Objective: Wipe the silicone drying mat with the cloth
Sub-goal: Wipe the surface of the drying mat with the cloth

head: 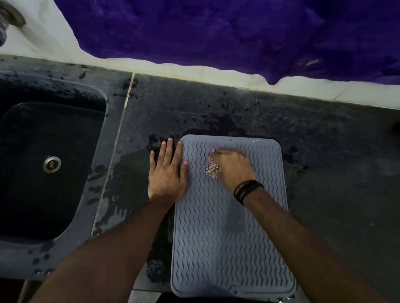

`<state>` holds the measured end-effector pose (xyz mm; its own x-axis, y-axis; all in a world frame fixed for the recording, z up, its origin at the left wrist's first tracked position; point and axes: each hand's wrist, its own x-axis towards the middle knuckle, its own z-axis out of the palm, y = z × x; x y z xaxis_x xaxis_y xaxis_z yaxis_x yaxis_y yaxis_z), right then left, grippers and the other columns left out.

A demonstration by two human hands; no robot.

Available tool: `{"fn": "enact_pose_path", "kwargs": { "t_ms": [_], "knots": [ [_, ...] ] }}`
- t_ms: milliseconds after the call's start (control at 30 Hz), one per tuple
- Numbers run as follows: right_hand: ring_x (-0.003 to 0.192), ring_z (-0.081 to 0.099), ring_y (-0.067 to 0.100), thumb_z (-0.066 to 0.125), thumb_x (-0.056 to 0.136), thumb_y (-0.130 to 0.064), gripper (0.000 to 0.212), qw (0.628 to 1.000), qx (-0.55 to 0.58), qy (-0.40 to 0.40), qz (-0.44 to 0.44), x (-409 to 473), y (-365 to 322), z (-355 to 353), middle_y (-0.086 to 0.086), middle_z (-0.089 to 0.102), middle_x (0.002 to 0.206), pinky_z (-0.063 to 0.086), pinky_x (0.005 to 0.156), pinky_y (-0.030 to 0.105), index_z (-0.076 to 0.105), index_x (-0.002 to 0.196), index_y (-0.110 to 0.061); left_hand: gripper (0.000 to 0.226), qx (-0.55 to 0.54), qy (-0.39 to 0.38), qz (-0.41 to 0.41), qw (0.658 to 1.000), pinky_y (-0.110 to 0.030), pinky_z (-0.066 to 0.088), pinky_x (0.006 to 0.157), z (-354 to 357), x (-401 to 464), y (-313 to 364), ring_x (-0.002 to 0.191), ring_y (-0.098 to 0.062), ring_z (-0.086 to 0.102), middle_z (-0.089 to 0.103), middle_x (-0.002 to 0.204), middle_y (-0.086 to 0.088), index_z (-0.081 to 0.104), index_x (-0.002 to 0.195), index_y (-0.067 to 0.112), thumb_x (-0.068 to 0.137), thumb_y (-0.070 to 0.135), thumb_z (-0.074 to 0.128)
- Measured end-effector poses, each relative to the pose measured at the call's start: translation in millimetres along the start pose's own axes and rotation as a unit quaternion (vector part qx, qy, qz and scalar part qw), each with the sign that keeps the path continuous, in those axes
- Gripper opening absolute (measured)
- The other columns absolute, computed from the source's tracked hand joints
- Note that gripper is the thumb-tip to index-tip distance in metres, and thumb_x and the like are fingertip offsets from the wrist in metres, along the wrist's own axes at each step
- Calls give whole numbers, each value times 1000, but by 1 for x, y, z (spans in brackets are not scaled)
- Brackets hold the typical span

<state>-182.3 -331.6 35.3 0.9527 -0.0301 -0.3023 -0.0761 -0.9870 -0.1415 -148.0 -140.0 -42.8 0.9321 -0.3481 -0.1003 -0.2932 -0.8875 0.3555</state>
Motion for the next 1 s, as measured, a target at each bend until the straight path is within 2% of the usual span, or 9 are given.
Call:
{"fn": "enact_pose_path", "kwargs": {
  "t_ms": [133,333,467,567,667,767,867,900,1000],
  "knots": [
    [123,51,28,63,84,-12,52,998,15,57,31,14,3,-13,3,51,140,42,103,43,52,134,-18,61,1,-4,-1,1000,-46,-7,125,0,2,2,155,-16,-5,2,169,-1,7,161,27,105,47,21],
    [128,46,32,52,90,-5,50,998,-33,8,55,22,-13,-8,11,45,143,39,106,47,42,139,-10,61,5,-3,-1,1000,-45,-8,124,-1,1,1,155,-17,-5,2,169,-2,8,161,26,105,47,19],
    [131,43,33,54,91,-10,51,997,-59,-2,59,1,-17,1,11,42,145,39,106,49,40,140,-12,61,5,2,0,1000,-46,-7,125,1,2,1,155,-18,-3,4,169,-2,10,161,25,105,47,21],
    [133,40,30,58,91,-17,55,997,-34,-16,67,-14,-20,8,8,41,147,39,106,49,39,142,-14,62,9,-1,2,1000,-46,-7,124,3,2,0,155,-17,-4,3,168,-3,9,161,25,104,47,21],
    [130,45,26,61,89,-19,51,999,-25,-11,40,-28,-21,14,6,47,143,40,106,44,47,137,-15,62,4,3,5,1000,-46,-8,124,3,2,-1,155,-18,-4,4,168,-3,10,161,25,104,46,22],
    [110,60,23,67,82,-15,37,997,70,-6,28,-39,-13,12,5,65,121,48,97,35,65,119,-17,63,-4,5,8,1000,-46,-9,124,3,1,-1,155,-18,-3,6,168,-4,11,161,24,103,47,20],
    [87,69,18,63,77,-2,27,956,272,26,107,-31,-3,0,3,73,97,57,79,26,73,98,-16,64,-6,6,9,1000,-45,-10,124,2,2,-1,155,-18,-4,6,168,-3,11,161,25,102,49,16],
    [88,68,17,60,77,-1,30,944,298,58,126,-25,0,-4,4,73,98,57,80,26,73,101,-14,64,-6,6,7,1000,-45,-10,124,2,2,-1,155,-17,-4,6,168,-3,10,161,25,102,49,15],
    [95,65,22,57,76,-3,35,946,278,111,123,-2,7,-15,8,71,104,54,86,30,70,107,-12,64,-2,5,4,1000,-45,-9,124,3,2,0,155,-17,-4,5,168,-2,9,161,26,101,49,15]
  ]
}}
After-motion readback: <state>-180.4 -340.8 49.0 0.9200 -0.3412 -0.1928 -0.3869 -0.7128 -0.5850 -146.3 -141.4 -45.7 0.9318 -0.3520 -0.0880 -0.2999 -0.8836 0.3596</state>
